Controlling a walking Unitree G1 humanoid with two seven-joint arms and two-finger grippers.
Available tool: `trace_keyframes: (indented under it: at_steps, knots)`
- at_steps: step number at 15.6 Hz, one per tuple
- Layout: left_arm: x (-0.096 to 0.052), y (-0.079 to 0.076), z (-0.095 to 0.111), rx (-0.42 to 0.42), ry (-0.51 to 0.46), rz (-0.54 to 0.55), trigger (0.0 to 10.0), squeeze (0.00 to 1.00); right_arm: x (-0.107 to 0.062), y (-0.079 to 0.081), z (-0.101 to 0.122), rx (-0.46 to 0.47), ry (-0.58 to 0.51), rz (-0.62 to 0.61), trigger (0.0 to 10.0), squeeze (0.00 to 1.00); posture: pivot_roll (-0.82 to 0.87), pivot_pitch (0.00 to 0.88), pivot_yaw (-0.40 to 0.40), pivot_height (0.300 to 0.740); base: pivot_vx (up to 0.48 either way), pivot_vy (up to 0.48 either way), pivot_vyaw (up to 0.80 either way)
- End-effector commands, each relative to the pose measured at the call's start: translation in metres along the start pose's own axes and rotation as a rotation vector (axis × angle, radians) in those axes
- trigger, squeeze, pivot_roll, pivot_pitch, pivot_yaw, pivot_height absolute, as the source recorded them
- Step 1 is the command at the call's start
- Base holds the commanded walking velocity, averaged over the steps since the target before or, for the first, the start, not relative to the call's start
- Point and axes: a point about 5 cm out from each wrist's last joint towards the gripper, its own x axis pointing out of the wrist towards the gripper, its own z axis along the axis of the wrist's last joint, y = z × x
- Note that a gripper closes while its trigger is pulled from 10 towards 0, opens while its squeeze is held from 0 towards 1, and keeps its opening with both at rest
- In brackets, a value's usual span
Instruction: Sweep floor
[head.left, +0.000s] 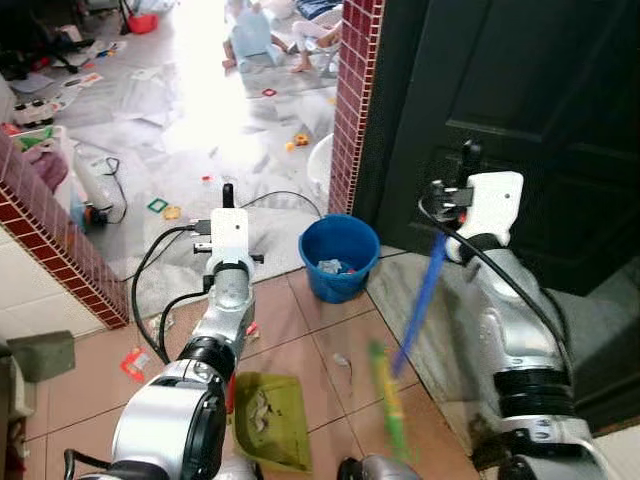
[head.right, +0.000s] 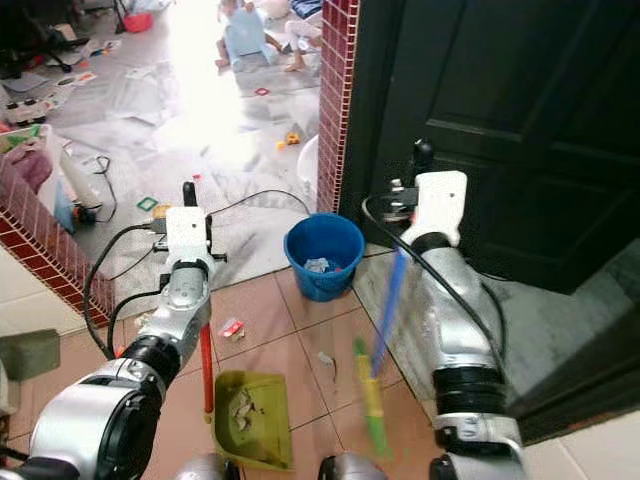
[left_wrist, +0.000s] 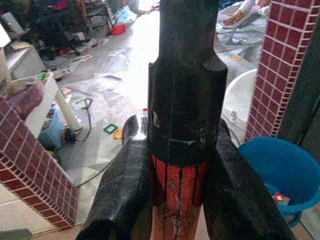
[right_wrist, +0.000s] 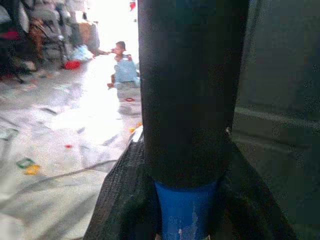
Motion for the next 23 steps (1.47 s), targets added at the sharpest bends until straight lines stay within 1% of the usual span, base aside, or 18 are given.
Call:
trace_keyframes:
  at_steps: [1, 2, 4, 6, 8, 9, 10, 12, 13, 14, 15, 16, 17, 18, 19, 20, 21, 23]
  knots:
    - [-0.002, -0.003, -0.004, 0.004, 0.025, -0.012, 10.0, 0.00, 0.005, 0.011, 0.014, 0.049, -0.056, 0.051, 10.0, 0.00, -0.22, 0.067, -0.015, 0.740, 0.000, 0.000, 0.00]
    - [-0.002, -0.004, -0.005, 0.004, 0.029, -0.014, 10.0, 0.00, 0.005, 0.021, 0.015, 0.098, -0.052, 0.094, 10.0, 0.00, -0.22, 0.066, -0.018, 0.740, 0.000, 0.000, 0.00]
    - [-0.002, -0.005, -0.005, 0.006, 0.032, -0.014, 10.0, 0.00, 0.005, 0.028, 0.016, 0.137, -0.035, 0.147, 10.0, 0.00, -0.22, 0.066, -0.019, 0.740, 0.000, 0.000, 0.00]
    - [-0.002, -0.005, -0.006, 0.010, 0.038, -0.013, 10.0, 0.00, 0.005, 0.032, 0.018, 0.142, -0.016, 0.204, 10.0, 0.00, -0.22, 0.058, -0.018, 0.740, 0.000, 0.000, 0.00]
    - [-0.001, -0.002, -0.007, 0.041, 0.048, 0.013, 10.0, 0.00, 0.005, 0.035, 0.027, 0.103, -0.022, 0.280, 10.0, 0.00, -0.23, 0.046, -0.018, 0.740, 0.000, 0.000, 0.00]
    - [0.005, 0.005, 0.003, 0.018, 0.008, 0.052, 10.0, 0.00, 0.005, 0.035, 0.036, 0.034, -0.054, 0.315, 10.0, 0.00, -0.22, 0.037, -0.025, 0.740, 0.000, 0.000, 0.00]
    - [0.009, 0.013, 0.012, 0.014, -0.025, 0.095, 10.0, 0.00, 0.006, 0.034, 0.042, 0.001, -0.081, 0.329, 10.0, 0.00, -0.20, 0.035, -0.028, 0.740, 0.000, 0.000, 0.00]
    - [0.017, 0.031, 0.025, -0.006, -0.061, 0.209, 10.0, 0.00, 0.008, 0.038, 0.052, -0.056, -0.122, 0.368, 10.0, 0.00, -0.18, 0.036, -0.029, 0.740, 0.000, 0.000, 0.00]
    - [0.018, 0.036, 0.027, -0.010, -0.071, 0.241, 10.0, 0.00, 0.008, 0.039, 0.054, -0.071, -0.136, 0.377, 10.0, 0.00, -0.18, 0.036, -0.029, 0.740, 0.000, 0.000, 0.00]
    - [0.020, 0.048, 0.033, -0.012, -0.091, 0.321, 10.0, 0.00, 0.011, 0.040, 0.056, -0.089, -0.154, 0.384, 10.0, 0.00, -0.16, 0.047, -0.015, 0.740, 0.000, 0.000, 0.00]
    - [0.021, 0.052, 0.033, -0.030, -0.091, 0.331, 10.0, 0.00, 0.012, 0.040, 0.051, -0.130, -0.150, 0.387, 10.0, 0.00, -0.16, 0.053, -0.008, 0.740, 0.000, 0.000, 0.00]
    - [0.022, 0.053, 0.034, -0.028, -0.100, 0.310, 10.0, 0.00, 0.011, 0.041, 0.048, -0.141, -0.145, 0.411, 10.0, 0.00, -0.15, 0.058, -0.002, 0.740, 0.000, 0.000, 0.00]
    - [0.022, 0.053, 0.035, -0.057, -0.104, 0.279, 10.0, 0.00, 0.010, 0.043, 0.043, -0.145, -0.147, 0.429, 10.0, 0.00, -0.15, 0.067, 0.011, 0.740, 0.000, 0.000, 0.00]
    - [0.022, 0.054, 0.036, -0.041, -0.130, 0.253, 10.0, 0.00, 0.011, 0.048, 0.037, -0.202, -0.158, 0.457, 10.0, 0.00, -0.13, 0.072, 0.021, 0.740, 0.000, 0.000, 0.00]
    - [0.021, 0.057, 0.033, -0.015, -0.128, 0.261, 10.0, 0.00, 0.013, 0.053, 0.034, -0.211, -0.165, 0.457, 10.0, 0.00, -0.12, 0.075, 0.025, 0.740, 0.000, 0.000, 0.00]
    - [0.020, 0.058, 0.031, -0.010, -0.123, 0.265, 10.0, 0.00, 0.015, 0.056, 0.032, -0.218, -0.170, 0.456, 10.0, 0.00, -0.11, 0.078, 0.027, 0.740, 0.000, 0.000, 0.00]
    - [0.018, 0.063, 0.024, 0.014, -0.112, 0.278, 10.0, 0.00, 0.019, 0.065, 0.027, -0.210, -0.182, 0.446, 10.0, 0.00, -0.11, 0.087, 0.031, 0.740, 0.000, 0.000, 0.00]
    - [0.014, 0.066, 0.012, 0.019, -0.080, 0.283, 10.0, 0.00, 0.023, 0.074, 0.020, -0.141, -0.181, 0.385, 10.0, 0.00, -0.11, 0.105, 0.038, 0.740, 0.000, 0.000, 0.00]
